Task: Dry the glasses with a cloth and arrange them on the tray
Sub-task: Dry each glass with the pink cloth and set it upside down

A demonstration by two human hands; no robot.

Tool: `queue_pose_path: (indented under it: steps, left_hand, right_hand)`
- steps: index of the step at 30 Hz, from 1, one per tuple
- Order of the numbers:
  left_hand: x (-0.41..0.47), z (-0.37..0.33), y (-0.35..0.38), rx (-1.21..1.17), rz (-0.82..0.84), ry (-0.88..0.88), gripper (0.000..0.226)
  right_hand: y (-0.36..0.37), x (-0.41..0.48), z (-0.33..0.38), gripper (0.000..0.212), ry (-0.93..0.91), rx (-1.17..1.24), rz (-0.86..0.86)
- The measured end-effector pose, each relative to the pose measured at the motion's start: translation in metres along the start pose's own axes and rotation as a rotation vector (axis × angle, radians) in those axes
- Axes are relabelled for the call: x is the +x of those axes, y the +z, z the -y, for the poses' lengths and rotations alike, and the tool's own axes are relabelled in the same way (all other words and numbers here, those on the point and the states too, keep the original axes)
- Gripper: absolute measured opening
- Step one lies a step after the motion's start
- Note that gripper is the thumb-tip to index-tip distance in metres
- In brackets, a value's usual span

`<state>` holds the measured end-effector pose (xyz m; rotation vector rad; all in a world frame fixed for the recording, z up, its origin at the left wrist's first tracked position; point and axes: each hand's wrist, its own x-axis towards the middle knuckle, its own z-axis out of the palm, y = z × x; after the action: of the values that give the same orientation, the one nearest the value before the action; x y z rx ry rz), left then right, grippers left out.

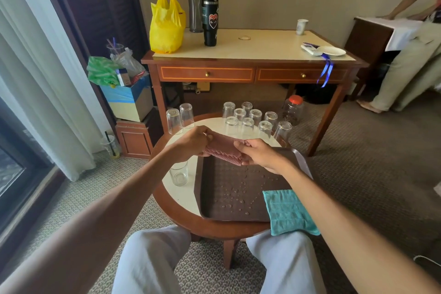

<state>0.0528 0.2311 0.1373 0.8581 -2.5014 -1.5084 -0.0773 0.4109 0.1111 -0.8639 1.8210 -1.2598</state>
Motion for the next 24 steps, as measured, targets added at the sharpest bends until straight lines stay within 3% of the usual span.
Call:
queue_pose_path:
  steps: [6, 8, 13, 16, 19, 22, 24]
  left_hand:
    - [-0.004, 0.0, -0.009, 0.014, 0.137, 0.271, 0.023]
    - [-0.004, -0.005, -0.01, 0.062, 0.111, 0.288, 0.026]
    - [-0.004, -0.007, -0.015, 0.225, -0.136, 0.384, 0.022]
    - [-0.004, 0.001, -0.021, 0.196, -0.156, 0.426, 0.02]
    - [-0.006, 0.016, -0.035, 0.152, -0.134, 0.371, 0.042]
    - [-0.006, 0.05, -0.05, 0.184, -0.067, 0.214, 0.057]
    - [-0.008, 0.078, -0.055, 0.244, -0.027, 0.123, 0.08]
  right_hand:
    - [-0.003, -0.005, 0.009, 0.063, 0.068, 0.096, 0.09]
    - [0.001, -0.003, 0.01, 0.061, 0.095, 0.105, 0.119]
    - [0.014, -0.001, 0.008, 0.047, 0.095, 0.217, 0.246]
    - [0.016, 0.004, 0.007, 0.04, 0.081, 0.285, 0.243]
    - [0.016, 0.007, 0.006, 0.034, 0.081, 0.362, 0.216]
    - [0.018, 0.01, 0.006, 0.02, 0.096, 0.296, 0.118]
    - [0.023, 0.015, 0.003, 0.016, 0.115, 0.228, 0.059]
